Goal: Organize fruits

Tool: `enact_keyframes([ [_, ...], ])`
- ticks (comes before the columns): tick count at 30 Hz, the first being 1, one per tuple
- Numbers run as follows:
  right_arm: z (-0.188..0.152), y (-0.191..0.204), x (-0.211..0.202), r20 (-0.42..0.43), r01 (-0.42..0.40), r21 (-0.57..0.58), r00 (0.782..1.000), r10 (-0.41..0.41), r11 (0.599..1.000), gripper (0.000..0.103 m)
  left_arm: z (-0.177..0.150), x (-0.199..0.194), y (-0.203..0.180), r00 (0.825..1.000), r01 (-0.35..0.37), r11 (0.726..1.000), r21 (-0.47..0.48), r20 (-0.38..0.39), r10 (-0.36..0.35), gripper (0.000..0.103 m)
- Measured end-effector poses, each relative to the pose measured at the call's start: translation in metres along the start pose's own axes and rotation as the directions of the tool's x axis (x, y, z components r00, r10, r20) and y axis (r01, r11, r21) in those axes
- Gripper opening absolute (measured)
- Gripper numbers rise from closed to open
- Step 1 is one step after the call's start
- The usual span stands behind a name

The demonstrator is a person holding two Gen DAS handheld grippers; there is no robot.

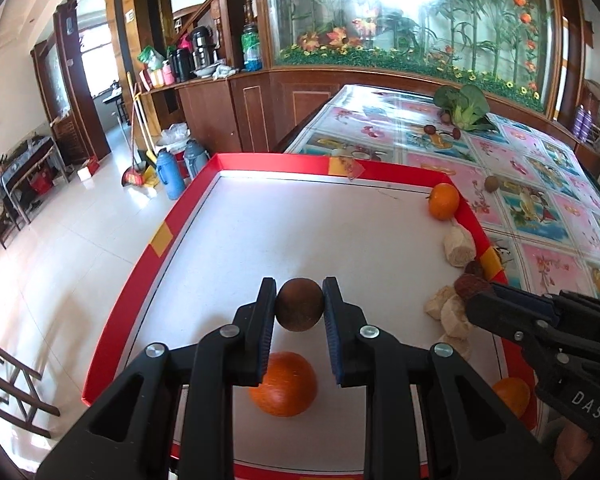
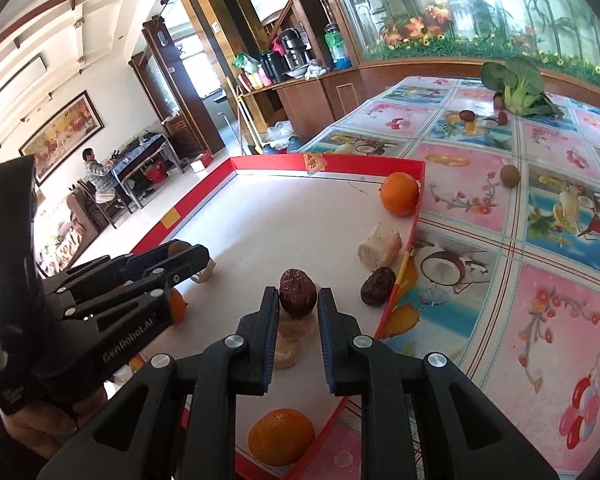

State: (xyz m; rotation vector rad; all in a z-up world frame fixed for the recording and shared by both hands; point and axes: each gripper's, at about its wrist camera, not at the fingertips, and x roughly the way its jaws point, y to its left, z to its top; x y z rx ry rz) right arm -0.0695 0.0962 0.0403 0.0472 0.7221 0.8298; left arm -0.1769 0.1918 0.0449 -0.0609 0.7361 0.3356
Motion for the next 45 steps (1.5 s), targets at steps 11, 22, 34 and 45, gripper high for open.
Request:
enact_keyframes([
  [11,0.016,-0.026,-0.018,0.124,0.057,0.09,0.99,-0.068,0.994,0.043,0.002,-0.014,-0.009,0.988,-0.069,0.997,0.038,0.142,0.063,0.075],
  [22,0.021,-0.038,-0.03,0.201,0.229,0.09,0.949,-0.243,0.969,0.052,-0.003,-0.022,-0.021,0.987,-0.065,0.997,0.03,0.148,0.06,0.095],
  [34,-0.002,-0.037,-0.061,0.232,0.22,0.207,0.936,-0.266,0.953,0.071,-0.015,-0.075,-0.011,0.974,-0.157,0.985,-0.07,0.152,0.166,0.103],
  [45,-0.023,0.02,-0.115,0.265,0.237,0.133,0.927,-0.265,0.962,0.076,-0.031,-0.128,0.004,0.952,-0.206,0.971,-0.121,0.203,0.227,0.103],
])
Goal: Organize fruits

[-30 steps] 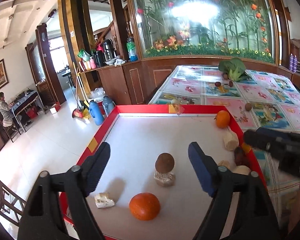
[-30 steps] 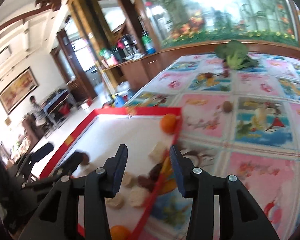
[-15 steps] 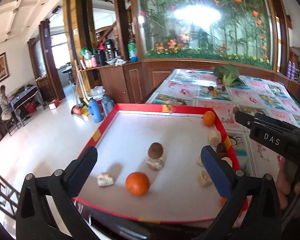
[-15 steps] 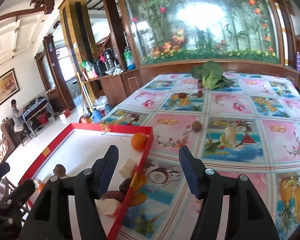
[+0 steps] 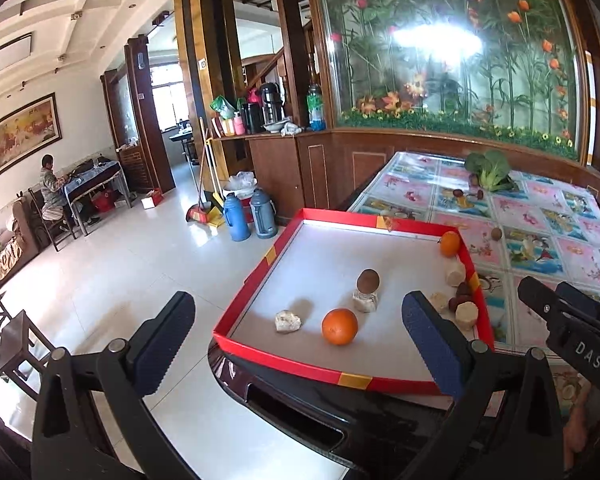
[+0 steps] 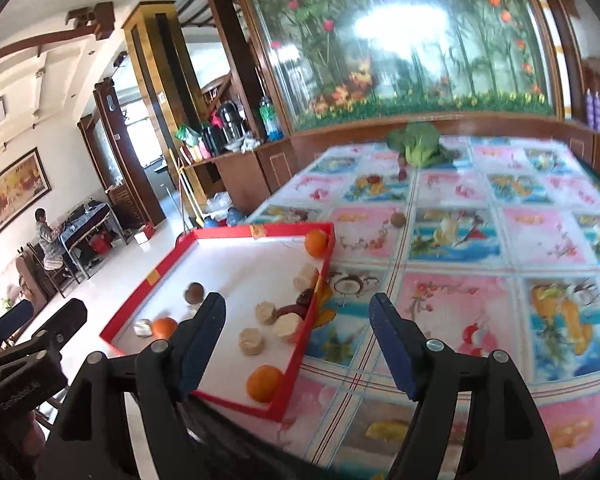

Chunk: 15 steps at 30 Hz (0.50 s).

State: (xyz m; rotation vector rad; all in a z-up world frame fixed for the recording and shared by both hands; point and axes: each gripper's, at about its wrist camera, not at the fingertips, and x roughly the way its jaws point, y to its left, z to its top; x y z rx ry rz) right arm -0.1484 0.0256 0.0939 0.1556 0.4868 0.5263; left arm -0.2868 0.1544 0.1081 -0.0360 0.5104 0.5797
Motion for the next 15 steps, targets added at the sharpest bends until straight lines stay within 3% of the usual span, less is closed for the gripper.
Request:
enact_keyframes([
  [6,0.006,0.009,-0.04,0.064,0.01,0.028,0.998,-0.012,1.0,0.076,0.001,-0.032,0.013,0.998,0.01,1.0,-0.004,0.063,-0.01,0.103],
  [15,0.011,0.035,-0.103,0.219,0.024,-0.032,0.976,-0.016,0.999,0.079,0.001,-0.082,0.028,0.985,0.046,0.999,-0.001,0.165,-0.045,0.103],
])
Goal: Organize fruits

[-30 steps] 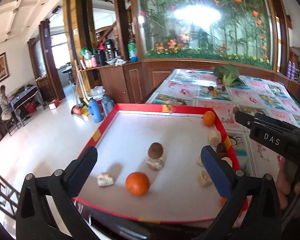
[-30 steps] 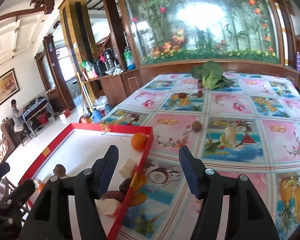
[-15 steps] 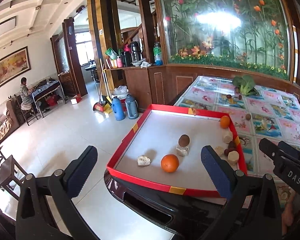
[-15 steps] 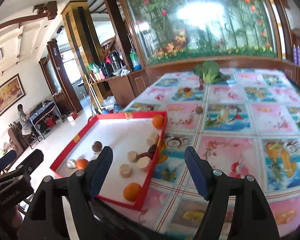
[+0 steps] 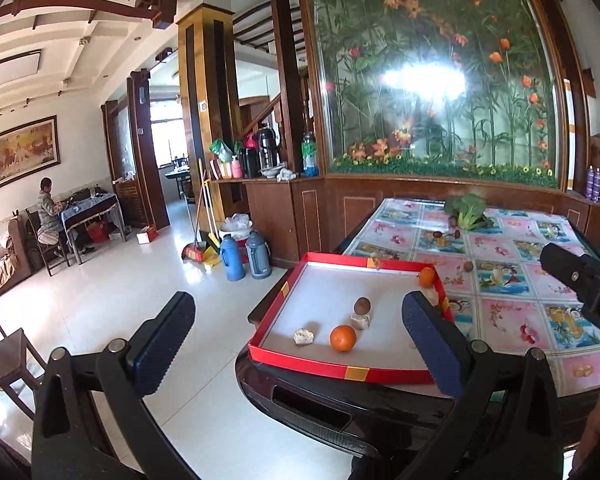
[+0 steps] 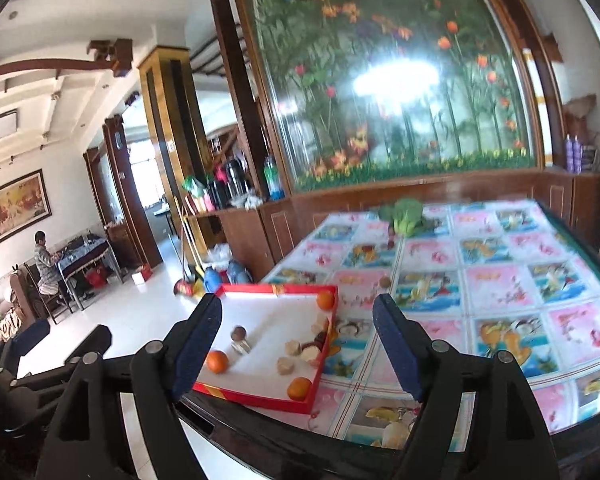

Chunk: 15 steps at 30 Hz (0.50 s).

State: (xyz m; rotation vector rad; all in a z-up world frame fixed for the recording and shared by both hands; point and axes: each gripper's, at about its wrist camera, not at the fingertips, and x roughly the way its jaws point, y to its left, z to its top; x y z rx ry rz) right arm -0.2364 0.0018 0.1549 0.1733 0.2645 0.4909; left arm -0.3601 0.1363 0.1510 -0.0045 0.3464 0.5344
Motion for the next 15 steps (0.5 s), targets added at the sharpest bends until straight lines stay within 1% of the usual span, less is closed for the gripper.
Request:
enact_keyframes([
  [3,0.0,0.005,-0.011,0.034,-0.01,-0.011,0.999,0.01,1.0,0.08,0.002,-0.011,0.006,1.0,0.005,1.0,-0.013,0.02,-0.005,0.103],
  [7,-0.007,0.013,-0.013,0.046,-0.018,-0.05,0.999,0.02,0.999,0.081,0.003,-0.019,0.014,0.999,0.002,0.999,-0.044,0.039,-0.001,0.103],
  [11,-0.015,0.021,-0.005,0.027,-0.023,-0.08,0.999,0.026,0.997,0.081,0.002,-0.021,0.017,0.999,-0.004,0.998,-0.056,0.038,0.006,0.103],
  [15,-0.021,0.024,-0.002,0.012,-0.024,-0.082,1.0,0.025,0.996,0.081,0.0,-0.018,0.016,1.0,-0.011,0.999,-0.043,0.026,0.012,0.103],
])
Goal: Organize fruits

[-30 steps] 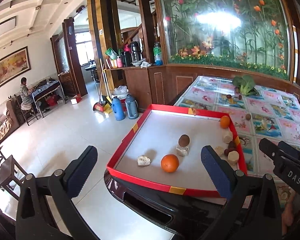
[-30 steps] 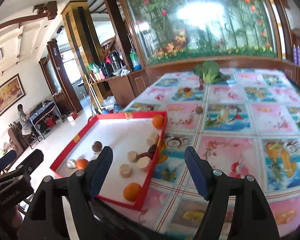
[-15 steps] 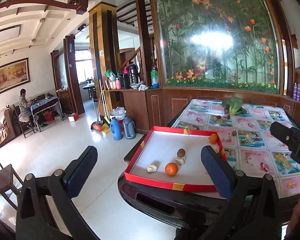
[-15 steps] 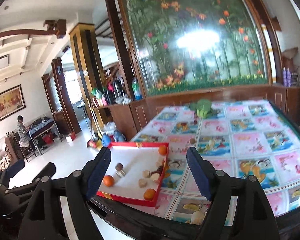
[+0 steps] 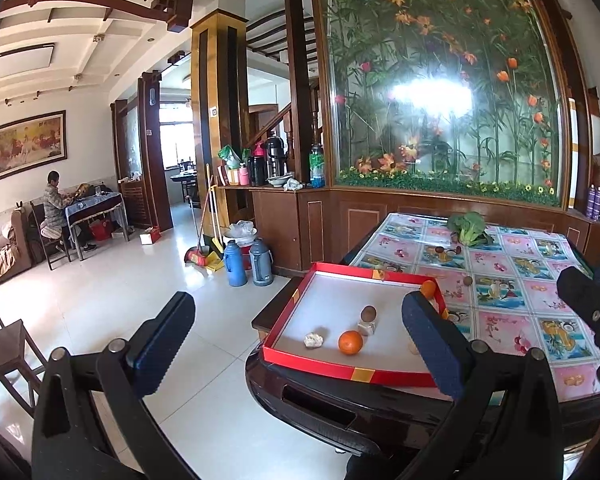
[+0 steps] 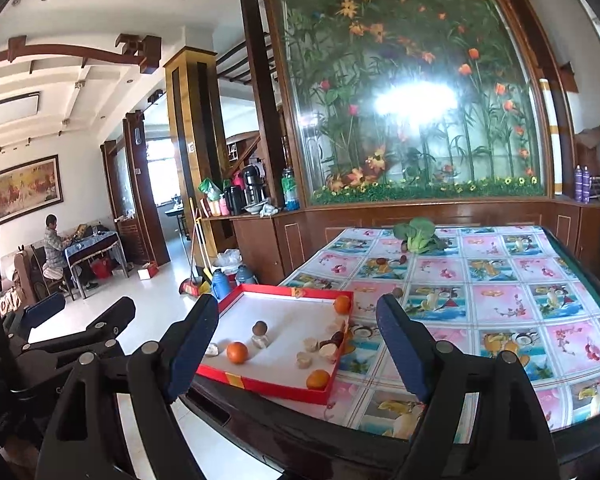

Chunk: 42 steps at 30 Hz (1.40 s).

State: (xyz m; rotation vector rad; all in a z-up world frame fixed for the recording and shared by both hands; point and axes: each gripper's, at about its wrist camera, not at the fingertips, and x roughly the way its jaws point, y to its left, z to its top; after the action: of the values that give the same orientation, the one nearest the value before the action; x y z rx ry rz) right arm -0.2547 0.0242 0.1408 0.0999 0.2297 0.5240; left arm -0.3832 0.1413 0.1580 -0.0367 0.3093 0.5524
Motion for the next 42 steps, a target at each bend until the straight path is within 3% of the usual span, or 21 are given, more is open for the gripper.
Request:
enact_keyframes([
  [42,-0.021,0.015,-0.001,-0.053,0.01,-0.06,0.999,-0.013,0.998,0.081,-0.014,0.008,0.009,0.998,-0.004,1.0,-0.015,-0.056,0.003,0.103],
])
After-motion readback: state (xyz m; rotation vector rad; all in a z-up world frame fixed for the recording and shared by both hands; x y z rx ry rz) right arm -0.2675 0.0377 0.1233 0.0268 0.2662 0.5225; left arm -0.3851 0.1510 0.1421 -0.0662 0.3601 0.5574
